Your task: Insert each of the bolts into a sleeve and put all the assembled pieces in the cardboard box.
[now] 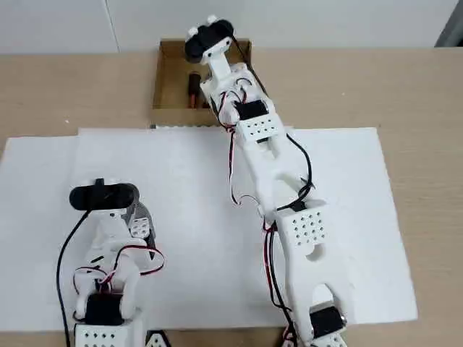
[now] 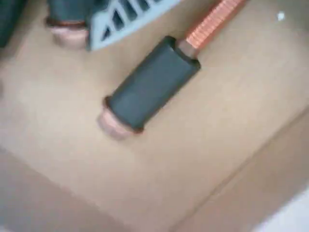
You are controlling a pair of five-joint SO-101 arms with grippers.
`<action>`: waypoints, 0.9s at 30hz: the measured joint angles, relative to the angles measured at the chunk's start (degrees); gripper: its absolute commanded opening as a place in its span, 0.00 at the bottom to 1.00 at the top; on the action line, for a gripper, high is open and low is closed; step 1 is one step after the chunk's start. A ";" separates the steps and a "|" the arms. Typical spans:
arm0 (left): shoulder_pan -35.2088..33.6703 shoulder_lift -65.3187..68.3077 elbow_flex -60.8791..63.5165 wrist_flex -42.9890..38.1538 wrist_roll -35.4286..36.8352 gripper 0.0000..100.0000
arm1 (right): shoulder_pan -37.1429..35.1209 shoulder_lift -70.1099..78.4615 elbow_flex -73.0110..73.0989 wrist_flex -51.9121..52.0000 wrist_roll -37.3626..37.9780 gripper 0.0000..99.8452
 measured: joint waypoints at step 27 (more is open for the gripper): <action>0.00 0.00 0.00 0.00 0.00 0.00 | 1.76 -0.70 -43.08 58.99 0.00 0.00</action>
